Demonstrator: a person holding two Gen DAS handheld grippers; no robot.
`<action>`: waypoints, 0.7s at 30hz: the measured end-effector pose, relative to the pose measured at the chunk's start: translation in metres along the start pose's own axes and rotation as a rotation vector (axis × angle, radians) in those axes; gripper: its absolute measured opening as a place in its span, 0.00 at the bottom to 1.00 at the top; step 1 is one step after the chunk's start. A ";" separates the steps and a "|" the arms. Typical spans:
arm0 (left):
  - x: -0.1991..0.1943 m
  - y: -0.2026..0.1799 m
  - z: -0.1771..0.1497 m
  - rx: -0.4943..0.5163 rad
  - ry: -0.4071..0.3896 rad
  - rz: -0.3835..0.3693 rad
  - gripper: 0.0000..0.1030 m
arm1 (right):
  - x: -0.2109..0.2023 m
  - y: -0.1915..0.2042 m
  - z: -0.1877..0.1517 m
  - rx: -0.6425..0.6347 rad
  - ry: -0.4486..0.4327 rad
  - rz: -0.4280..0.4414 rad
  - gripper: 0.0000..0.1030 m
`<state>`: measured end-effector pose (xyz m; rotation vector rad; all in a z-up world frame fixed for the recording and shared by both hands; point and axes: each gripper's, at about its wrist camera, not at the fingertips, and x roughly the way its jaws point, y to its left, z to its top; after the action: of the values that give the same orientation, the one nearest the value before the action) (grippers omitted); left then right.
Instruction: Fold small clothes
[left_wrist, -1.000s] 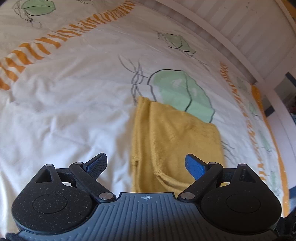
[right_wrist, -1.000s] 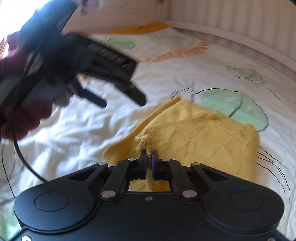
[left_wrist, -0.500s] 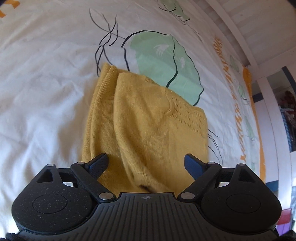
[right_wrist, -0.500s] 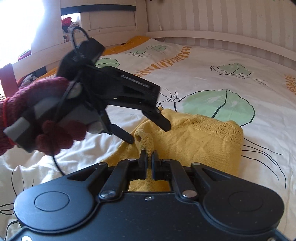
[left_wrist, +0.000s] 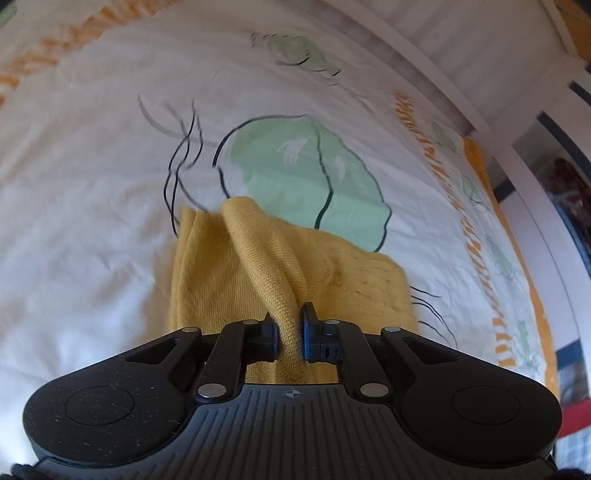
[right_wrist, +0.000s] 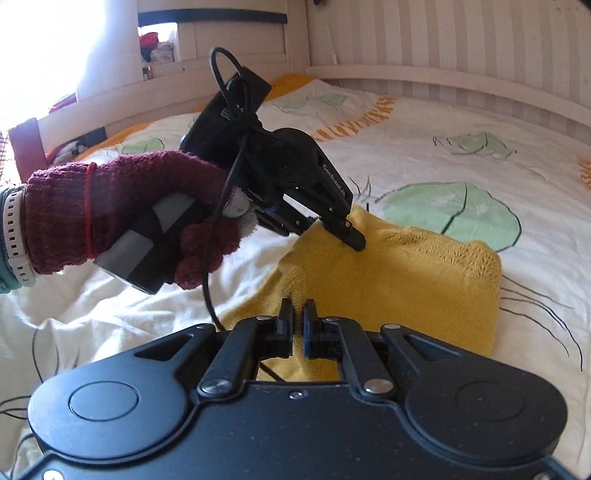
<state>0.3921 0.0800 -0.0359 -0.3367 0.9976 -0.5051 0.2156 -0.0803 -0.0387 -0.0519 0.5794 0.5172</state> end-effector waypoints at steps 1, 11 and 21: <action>-0.005 0.000 0.002 0.018 -0.005 0.005 0.10 | 0.002 0.003 0.001 -0.003 -0.001 0.011 0.09; 0.017 0.045 -0.008 -0.074 -0.002 0.058 0.24 | 0.063 0.015 -0.013 0.055 0.138 0.107 0.24; -0.044 0.025 -0.021 -0.028 -0.109 0.060 0.70 | 0.005 -0.018 -0.011 0.144 0.048 0.155 0.80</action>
<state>0.3603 0.1238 -0.0278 -0.3548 0.9071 -0.4144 0.2226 -0.0954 -0.0521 0.1186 0.6696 0.6244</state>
